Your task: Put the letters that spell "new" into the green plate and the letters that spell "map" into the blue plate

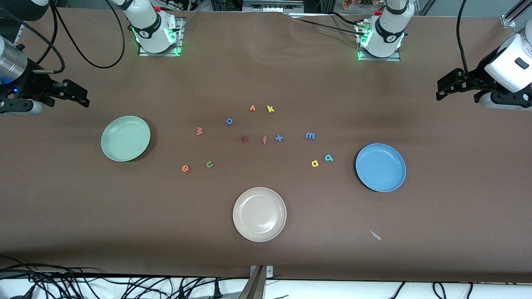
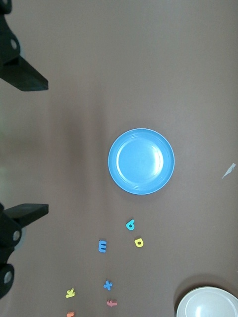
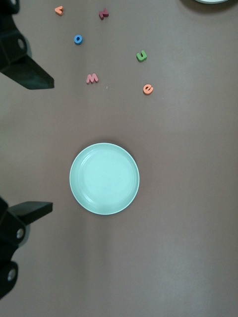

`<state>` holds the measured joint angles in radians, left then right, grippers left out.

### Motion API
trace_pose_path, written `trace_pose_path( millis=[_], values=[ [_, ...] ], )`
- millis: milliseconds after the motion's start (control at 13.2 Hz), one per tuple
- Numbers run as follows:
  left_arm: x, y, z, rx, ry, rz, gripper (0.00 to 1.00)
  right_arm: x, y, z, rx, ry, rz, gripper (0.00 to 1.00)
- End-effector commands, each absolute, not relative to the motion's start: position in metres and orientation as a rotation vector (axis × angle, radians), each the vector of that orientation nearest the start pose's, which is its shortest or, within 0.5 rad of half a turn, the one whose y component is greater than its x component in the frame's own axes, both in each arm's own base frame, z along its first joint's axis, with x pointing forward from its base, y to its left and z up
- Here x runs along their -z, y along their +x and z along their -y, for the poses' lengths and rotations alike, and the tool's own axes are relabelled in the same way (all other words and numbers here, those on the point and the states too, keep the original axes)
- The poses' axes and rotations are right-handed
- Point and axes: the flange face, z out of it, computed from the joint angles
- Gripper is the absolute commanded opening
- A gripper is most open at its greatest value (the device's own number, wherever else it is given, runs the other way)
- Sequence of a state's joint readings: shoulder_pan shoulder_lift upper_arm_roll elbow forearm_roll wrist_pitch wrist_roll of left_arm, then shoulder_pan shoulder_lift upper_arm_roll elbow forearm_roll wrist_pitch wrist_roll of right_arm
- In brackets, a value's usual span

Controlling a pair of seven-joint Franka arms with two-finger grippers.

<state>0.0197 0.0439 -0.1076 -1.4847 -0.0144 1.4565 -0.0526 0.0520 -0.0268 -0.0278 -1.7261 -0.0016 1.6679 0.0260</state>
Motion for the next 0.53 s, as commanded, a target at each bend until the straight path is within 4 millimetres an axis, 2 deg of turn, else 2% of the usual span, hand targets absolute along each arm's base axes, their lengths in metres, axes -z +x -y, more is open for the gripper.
trace_pose_path(
  millis=[0, 454],
  values=[
    [-0.638, 0.5554, 0.0483, -0.113, -3.124, -0.079, 1.0, -0.575, 0.5471, -0.0115, -0.051, -3.124, -0.02, 1.0],
    [-0.6377, 0.5549, 0.0483, -0.121, -3.124, -0.081, 1.0, -0.5749, 0.5469, -0.0115, -0.053, -3.124, -0.017, 1.0]
  ],
)
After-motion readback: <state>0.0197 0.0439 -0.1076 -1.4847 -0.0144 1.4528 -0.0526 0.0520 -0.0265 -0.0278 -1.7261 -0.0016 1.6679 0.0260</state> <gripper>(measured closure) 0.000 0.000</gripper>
